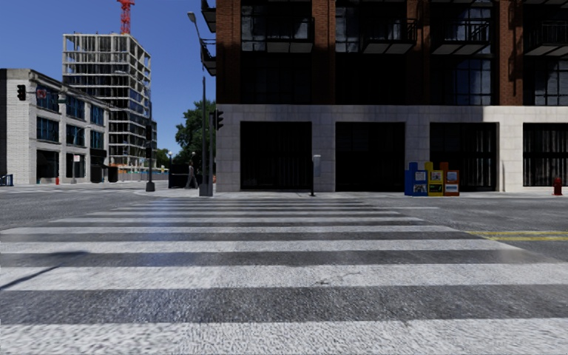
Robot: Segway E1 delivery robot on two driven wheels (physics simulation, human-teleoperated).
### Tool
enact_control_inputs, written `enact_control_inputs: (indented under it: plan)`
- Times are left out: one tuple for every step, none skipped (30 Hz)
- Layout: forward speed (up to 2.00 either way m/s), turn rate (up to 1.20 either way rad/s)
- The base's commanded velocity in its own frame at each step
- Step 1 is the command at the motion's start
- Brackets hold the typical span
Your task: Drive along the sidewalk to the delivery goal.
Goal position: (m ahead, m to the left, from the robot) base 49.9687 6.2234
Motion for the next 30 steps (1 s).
enact_control_inputs:
  plan:
    - [1.98, 0.0]
    - [1.98, 0.0]
    - [1.98, 0.0]
    - [1.98, 0.0]
    - [1.98, 0.0]
    - [1.98, 0.0]
    - [1.98, 0.0]
    - [1.98, 0.0]
    - [1.99, 0.0]
    - [1.99, 0.08]
    - [1.99, 0.11]
    - [1.99, 0.11]
    - [1.99, 0.14]
    - [1.99, 0.18]
    - [1.99, 0.24]
    - [1.99, 0.24]
    - [1.99, 0.27]
    - [1.99, 0.28]
    - [1.99, 0.28]
    - [1.99, 0.28]
    - [1.99, 0.28]
    - [1.99, 0.28]
    - [1.99, 0.28]
    - [1.99, 0.28]
    - [1.99, 0.28]
    - [1.99, 0.28]
    - [1.99, 0.28]
    - [1.99, 0.28]
    - [1.99, 0.29]
    - [1.99, 0.22]
